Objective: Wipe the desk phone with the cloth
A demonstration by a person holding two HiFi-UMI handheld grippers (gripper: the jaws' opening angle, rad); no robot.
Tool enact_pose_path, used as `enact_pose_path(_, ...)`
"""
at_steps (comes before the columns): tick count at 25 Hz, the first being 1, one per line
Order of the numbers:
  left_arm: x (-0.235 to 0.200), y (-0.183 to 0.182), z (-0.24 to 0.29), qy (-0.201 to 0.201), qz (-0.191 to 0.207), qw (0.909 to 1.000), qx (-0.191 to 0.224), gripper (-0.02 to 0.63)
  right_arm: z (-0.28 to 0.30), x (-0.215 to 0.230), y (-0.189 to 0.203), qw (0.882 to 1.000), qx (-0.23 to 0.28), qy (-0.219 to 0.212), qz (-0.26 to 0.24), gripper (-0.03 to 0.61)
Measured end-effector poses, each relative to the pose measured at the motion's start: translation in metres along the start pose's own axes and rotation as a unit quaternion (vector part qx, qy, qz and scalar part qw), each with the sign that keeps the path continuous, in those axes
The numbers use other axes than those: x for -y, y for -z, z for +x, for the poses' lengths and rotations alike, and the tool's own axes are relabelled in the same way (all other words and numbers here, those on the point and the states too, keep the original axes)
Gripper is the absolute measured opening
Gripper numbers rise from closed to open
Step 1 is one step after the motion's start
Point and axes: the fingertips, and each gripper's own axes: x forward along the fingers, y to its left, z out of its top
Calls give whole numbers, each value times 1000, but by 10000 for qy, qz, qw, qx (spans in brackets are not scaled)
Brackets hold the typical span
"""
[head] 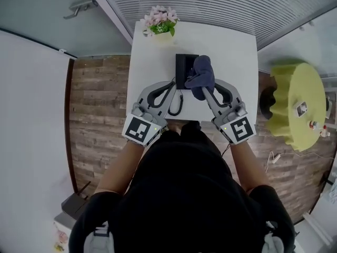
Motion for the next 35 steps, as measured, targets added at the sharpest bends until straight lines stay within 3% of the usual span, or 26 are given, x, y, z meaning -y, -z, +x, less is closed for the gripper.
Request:
enact_pose_path(7, 10, -38, 8, 223, 151, 9995, 180, 11, -5, 6, -39, 9992, 390, 117, 21, 78)
enact_pose_path(12, 15, -45, 10, 350, 211, 9991, 60, 11, -12, 5, -51, 9990, 441, 118, -10, 78)
enact_pose_path(16, 14, -48, 14, 351, 201, 9988, 266, 11, -13, 6, -49, 9990, 399, 186, -92, 78)
enact_pose_path(35, 25, -39, 21, 544, 213, 9982, 106, 11, -21, 9, -42, 9988, 436, 239, 45, 78)
